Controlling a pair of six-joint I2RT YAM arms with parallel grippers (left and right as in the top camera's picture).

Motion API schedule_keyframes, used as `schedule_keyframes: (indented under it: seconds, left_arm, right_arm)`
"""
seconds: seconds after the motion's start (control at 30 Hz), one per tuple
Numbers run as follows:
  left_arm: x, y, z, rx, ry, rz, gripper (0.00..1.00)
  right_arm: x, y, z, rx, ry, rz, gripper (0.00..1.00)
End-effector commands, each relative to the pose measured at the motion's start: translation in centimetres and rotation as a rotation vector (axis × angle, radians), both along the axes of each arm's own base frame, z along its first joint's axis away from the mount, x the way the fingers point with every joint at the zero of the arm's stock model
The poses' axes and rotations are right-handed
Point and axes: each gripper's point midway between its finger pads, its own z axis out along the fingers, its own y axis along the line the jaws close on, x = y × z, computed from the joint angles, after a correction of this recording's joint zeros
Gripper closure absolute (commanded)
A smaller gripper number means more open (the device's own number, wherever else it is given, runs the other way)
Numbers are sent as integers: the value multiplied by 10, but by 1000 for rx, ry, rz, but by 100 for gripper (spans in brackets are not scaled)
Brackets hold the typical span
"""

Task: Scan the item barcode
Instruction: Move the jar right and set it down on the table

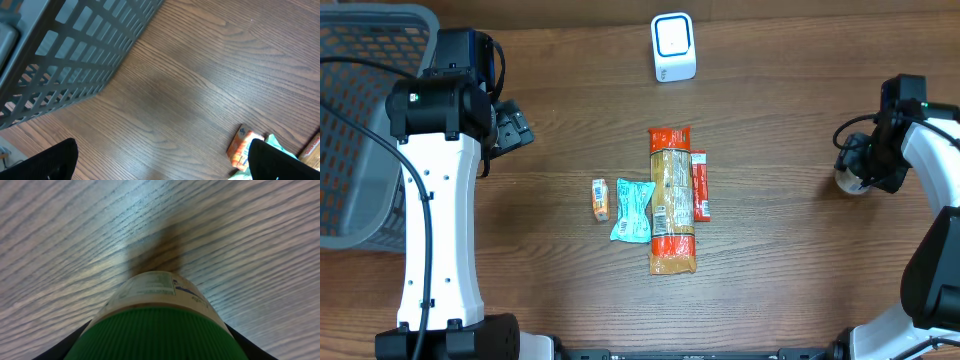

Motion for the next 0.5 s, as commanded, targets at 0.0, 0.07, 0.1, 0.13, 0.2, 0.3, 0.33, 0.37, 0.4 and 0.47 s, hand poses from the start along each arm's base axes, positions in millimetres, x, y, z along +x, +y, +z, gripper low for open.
schedule_keyframes:
  seconds: [0.0, 0.07, 0.1, 0.13, 0.2, 0.3, 0.33, 0.37, 0.4, 0.47]
  left_arm:
    - [1, 3, -1, 17, 12, -10, 0]
    - [1, 3, -1, 17, 12, -10, 1]
    - [1, 3, -1, 17, 12, -10, 0]
    - [1, 3, -1, 17, 12, -10, 0]
    - [1, 3, -1, 17, 12, -10, 1]
    - [1, 3, -1, 17, 12, -10, 1]
    - [1, 3, -1, 17, 12, -10, 0]
    - [1, 3, -1, 17, 12, -10, 1]
    - [1, 3, -1, 17, 12, -10, 0]
    - [1, 3, -1, 17, 12, -10, 0]
  right_arm:
    - [-1, -2, -3, -10, -14, -2, 79]
    - [-2, -1, -4, -9, -10, -2, 4]
    - [-3, -1, -4, -9, -8, -2, 0]
    - [-3, -1, -4, -9, -7, -2, 0]
    - [-3, -1, -4, -9, -8, -2, 0]
    - [-3, -1, -4, -9, -7, -2, 0]
    - [-3, -1, -4, -8, -5, -2, 0]
    - [-4, -1, -4, -8, -4, -2, 0]
    - [-4, -1, -4, -8, -4, -2, 0]
    - [-1, -2, -3, -10, -12, -2, 0]
